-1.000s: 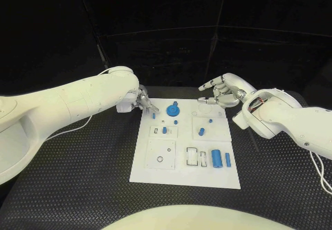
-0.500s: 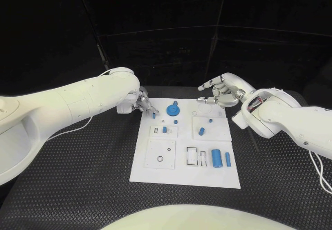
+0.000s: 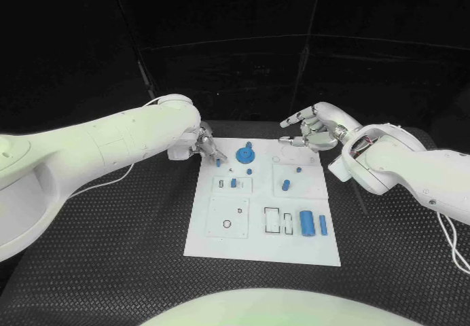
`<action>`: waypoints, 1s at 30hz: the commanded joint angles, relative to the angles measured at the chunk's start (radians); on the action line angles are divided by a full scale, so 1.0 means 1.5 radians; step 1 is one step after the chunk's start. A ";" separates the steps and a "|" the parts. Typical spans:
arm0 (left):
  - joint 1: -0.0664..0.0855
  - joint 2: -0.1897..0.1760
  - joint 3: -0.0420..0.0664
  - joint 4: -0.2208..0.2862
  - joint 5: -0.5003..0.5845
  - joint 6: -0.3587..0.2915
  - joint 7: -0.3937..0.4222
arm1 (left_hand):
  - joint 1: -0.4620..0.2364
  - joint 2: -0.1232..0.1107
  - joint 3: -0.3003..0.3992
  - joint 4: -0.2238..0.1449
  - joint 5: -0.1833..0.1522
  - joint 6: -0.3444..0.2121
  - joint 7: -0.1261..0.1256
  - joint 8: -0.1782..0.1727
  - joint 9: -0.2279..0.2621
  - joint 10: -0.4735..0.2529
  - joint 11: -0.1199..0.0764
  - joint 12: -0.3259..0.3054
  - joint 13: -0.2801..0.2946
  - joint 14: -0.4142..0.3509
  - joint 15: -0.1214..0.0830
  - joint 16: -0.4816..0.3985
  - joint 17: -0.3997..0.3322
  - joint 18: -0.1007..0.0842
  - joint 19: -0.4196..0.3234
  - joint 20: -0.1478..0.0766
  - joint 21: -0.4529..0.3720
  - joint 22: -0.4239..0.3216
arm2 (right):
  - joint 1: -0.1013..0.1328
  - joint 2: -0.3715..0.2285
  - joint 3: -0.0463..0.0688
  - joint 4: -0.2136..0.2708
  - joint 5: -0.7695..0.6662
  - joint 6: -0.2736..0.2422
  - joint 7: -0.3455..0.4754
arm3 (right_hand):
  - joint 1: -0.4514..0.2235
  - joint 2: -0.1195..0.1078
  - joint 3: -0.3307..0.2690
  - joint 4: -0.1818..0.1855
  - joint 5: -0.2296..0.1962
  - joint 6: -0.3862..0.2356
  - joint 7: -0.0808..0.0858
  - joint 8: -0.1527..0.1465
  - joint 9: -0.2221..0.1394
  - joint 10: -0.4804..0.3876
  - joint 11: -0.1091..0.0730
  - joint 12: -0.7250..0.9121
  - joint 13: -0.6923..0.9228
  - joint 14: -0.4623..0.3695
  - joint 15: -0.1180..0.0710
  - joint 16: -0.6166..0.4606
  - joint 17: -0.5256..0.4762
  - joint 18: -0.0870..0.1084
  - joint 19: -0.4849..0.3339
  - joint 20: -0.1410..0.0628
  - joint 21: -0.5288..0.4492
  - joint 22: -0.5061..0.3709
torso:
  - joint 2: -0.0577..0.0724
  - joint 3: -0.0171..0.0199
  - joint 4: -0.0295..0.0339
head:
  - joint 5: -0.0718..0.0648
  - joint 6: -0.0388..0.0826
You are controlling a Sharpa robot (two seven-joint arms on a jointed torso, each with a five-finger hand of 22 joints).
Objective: Assemble the parts on the task board
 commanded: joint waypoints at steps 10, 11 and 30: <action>0.001 0.005 0.000 -0.002 0.005 0.003 0.002 | 0.037 0.018 -0.008 -0.010 -0.003 0.009 0.001 -0.010 -0.006 -0.005 0.002 0.000 -0.005 0.070 0.005 0.004 0.176 0.000 -0.001 0.004 -0.003 0.001 | 0.001 0.002 0.000 0.000 0.001 0.007 0.004 | -0.003 0.003 -0.004 0.002 0.004 0.000 0.002 0.001 0.000 -0.003 -0.002 -0.003 0.001 0.034 -0.003 -0.004 0.031 0.010 -0.006 0.001 -0.002 -0.001 | 0.000 0.0001 -0.0003 | -0.001 -0.001; 0.001 0.005 0.000 -0.003 0.005 0.003 0.002 | 0.040 0.020 -0.008 -0.011 -0.003 0.009 0.001 -0.011 -0.007 -0.006 0.002 -0.001 -0.005 0.070 0.005 0.004 0.176 0.000 -0.001 0.004 -0.003 0.002 | 0.001 0.002 0.000 0.000 0.001 0.007 0.003 | -0.003 0.003 -0.004 0.002 0.004 0.000 0.002 0.001 0.000 -0.003 -0.002 -0.003 0.001 0.034 -0.003 -0.005 0.031 0.010 -0.006 0.001 -0.002 -0.001 | 0.000 0.0001 -0.0003 | -0.001 -0.001; 0.001 0.007 0.000 -0.002 0.032 -0.004 0.005 | 0.134 0.062 0.017 -0.065 0.000 0.009 0.000 -0.025 -0.014 -0.011 0.001 -0.002 -0.015 0.070 0.005 0.004 0.176 0.001 -0.002 0.004 -0.007 0.000 | 0.001 0.004 0.000 -0.001 0.001 0.014 -0.003 | 0.002 0.009 -0.003 0.000 0.008 0.001 0.002 0.002 0.000 -0.002 -0.002 -0.001 0.002 0.034 -0.004 -0.005 0.031 0.010 -0.005 0.001 -0.003 -0.002 | 0.000 0.0000 0.0002 | 0.000 -0.002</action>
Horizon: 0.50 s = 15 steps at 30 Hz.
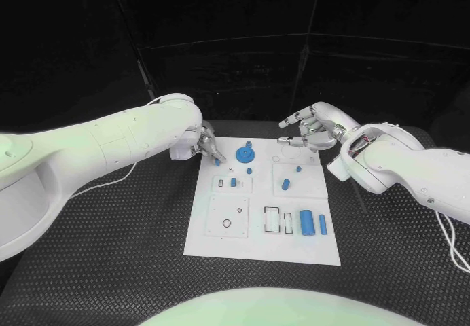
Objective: Assemble the parts on the task board
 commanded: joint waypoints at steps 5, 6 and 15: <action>0.001 0.001 0.000 0.001 0.024 0.001 0.004 | 0.037 0.010 0.026 -0.027 0.001 0.001 -0.004 -0.007 -0.003 -0.008 0.000 -0.004 -0.004 0.070 0.005 0.004 0.176 0.001 -0.003 0.003 -0.003 -0.001 | 0.001 0.001 0.000 0.000 0.001 0.007 0.000 | 0.001 0.008 -0.003 0.000 0.005 0.001 0.002 0.002 0.000 -0.002 -0.002 -0.001 0.001 0.034 -0.003 -0.003 0.031 0.010 -0.005 0.001 -0.003 -0.001 | 0.000 0.0000 0.0003 | 0.001 -0.001; 0.001 0.000 0.000 0.001 0.024 0.001 0.005 | 0.043 0.011 0.032 -0.032 0.002 0.000 -0.004 -0.008 -0.004 -0.008 0.000 -0.005 -0.005 0.070 0.004 0.004 0.176 0.001 -0.003 0.003 -0.003 -0.001 | 0.001 0.001 0.000 0.000 0.001 0.007 0.000 | 0.002 0.009 -0.003 -0.001 0.006 0.001 0.002 0.002 0.000 -0.002 -0.002 -0.001 0.000 0.034 -0.004 -0.003 0.030 0.010 -0.005 0.000 -0.003 -0.001 | 0.000 0.0000 0.0003 | 0.001 -0.001; 0.001 -0.004 0.000 0.004 0.031 -0.002 0.005 | 0.086 0.000 0.147 -0.093 0.005 -0.010 -0.001 -0.018 -0.008 -0.014 0.001 -0.015 -0.015 0.070 0.005 0.004 0.176 0.001 -0.004 0.002 -0.005 -0.001 | 0.001 0.001 0.000 0.000 0.001 0.008 0.000 | 0.002 0.009 -0.003 -0.001 0.006 0.001 0.002 0.002 0.000 -0.002 -0.002 -0.001 0.000 0.034 -0.004 -0.003 0.031 0.010 -0.005 0.000 -0.003 -0.001 | 0.000 0.0001 0.0001 | 0.001 -0.002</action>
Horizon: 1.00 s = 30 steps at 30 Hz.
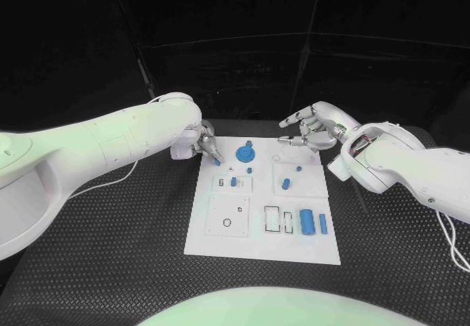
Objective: Assemble the parts on the task board
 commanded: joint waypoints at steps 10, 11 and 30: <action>-0.001 -0.022 0.000 0.037 0.014 -0.042 0.018 | -0.075 -0.074 0.275 -0.091 -0.001 -0.004 0.004 0.019 0.021 0.003 0.004 -0.006 -0.012 0.070 0.009 0.004 0.176 0.002 -0.004 0.007 -0.005 0.003 | 0.001 0.000 0.000 -0.001 0.001 0.005 0.002 | 0.000 0.007 -0.003 -0.001 0.003 0.001 0.001 0.002 0.000 -0.002 -0.002 -0.001 0.001 0.035 -0.004 -0.003 0.031 0.010 -0.005 0.000 -0.003 -0.001 | 0.000 -0.0001 0.0023 | 0.002 -0.001; -0.001 -0.025 0.000 0.043 0.014 -0.048 0.019 | -0.082 -0.078 0.289 -0.094 -0.001 -0.004 0.005 0.022 0.024 0.004 0.004 -0.006 -0.012 0.070 0.009 0.004 0.176 0.001 -0.003 0.007 -0.005 0.003 | 0.001 0.000 0.000 -0.002 0.001 0.005 0.002 | 0.000 0.007 -0.003 -0.001 0.003 0.001 0.001 0.002 0.000 -0.002 -0.002 -0.001 0.001 0.035 -0.004 -0.003 0.031 0.010 -0.005 0.000 -0.003 -0.001 | -0.001 0.0003 0.0019 | 0.003 -0.001; 0.000 -0.146 0.000 0.252 -0.004 -0.144 0.028 | -0.114 -0.103 0.362 -0.115 0.001 -0.006 0.004 0.042 0.039 0.010 0.003 -0.005 -0.015 0.070 0.008 0.004 0.176 0.001 -0.001 0.006 -0.003 0.008 | 0.001 -0.002 0.000 -0.007 0.001 0.006 0.004 | 0.000 0.007 -0.003 -0.001 0.003 0.001 0.001 0.002 0.000 -0.002 -0.002 -0.001 0.001 0.035 -0.004 -0.003 0.031 0.010 -0.005 0.000 -0.003 -0.001 | -0.001 0.0002 0.0014 | 0.011 -0.002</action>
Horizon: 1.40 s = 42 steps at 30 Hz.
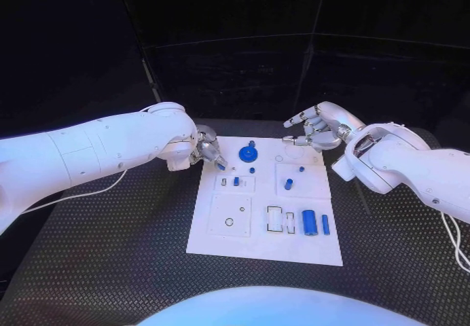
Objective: Assemble the parts on the task board
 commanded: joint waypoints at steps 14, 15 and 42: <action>-0.015 -0.042 0.000 0.076 -0.064 -0.057 0.011 | -0.007 -0.004 0.119 -0.109 0.002 -0.001 0.000 0.007 0.002 0.007 -0.002 -0.001 0.000 0.070 0.003 0.004 0.176 0.001 0.002 0.003 0.000 0.002 | 0.001 0.001 0.000 -0.006 0.001 0.004 0.007 | 0.001 0.008 -0.004 -0.001 0.005 0.001 0.001 0.002 0.000 -0.003 -0.002 -0.002 0.000 0.034 -0.004 -0.004 0.029 0.010 -0.006 0.000 -0.005 -0.003 | 0.001 -0.0001 -0.0022 | 0.004 -0.002; -0.017 -0.043 0.000 0.077 -0.069 -0.058 0.010 | -0.008 -0.005 0.121 -0.109 0.002 -0.001 0.000 0.007 0.002 0.007 -0.002 -0.001 0.000 0.070 0.002 0.004 0.176 0.001 0.002 0.003 0.000 0.002 | 0.000 0.001 0.000 -0.006 0.001 0.004 0.007 | 0.001 0.008 -0.004 -0.001 0.005 0.001 0.001 0.002 0.000 -0.003 -0.002 -0.002 0.000 0.034 -0.004 -0.004 0.029 0.010 -0.006 0.000 -0.005 -0.003 | 0.001 -0.0002 -0.0023 | 0.004 -0.003; -0.036 -0.033 -0.001 0.080 -0.117 -0.025 -0.006 | -0.009 -0.007 0.128 -0.111 0.002 0.000 -0.001 0.009 0.003 0.009 -0.003 0.000 0.001 0.070 0.002 0.004 0.176 0.001 0.002 0.003 -0.002 -0.001 | 0.000 0.000 0.000 -0.005 0.001 0.005 0.006 | 0.001 0.008 -0.004 -0.001 0.005 0.001 0.001 0.002 0.000 -0.003 -0.002 -0.002 0.000 0.034 -0.004 -0.004 0.029 0.010 -0.006 0.000 -0.005 -0.003 | 0.001 0.0006 -0.0013 | 0.004 -0.012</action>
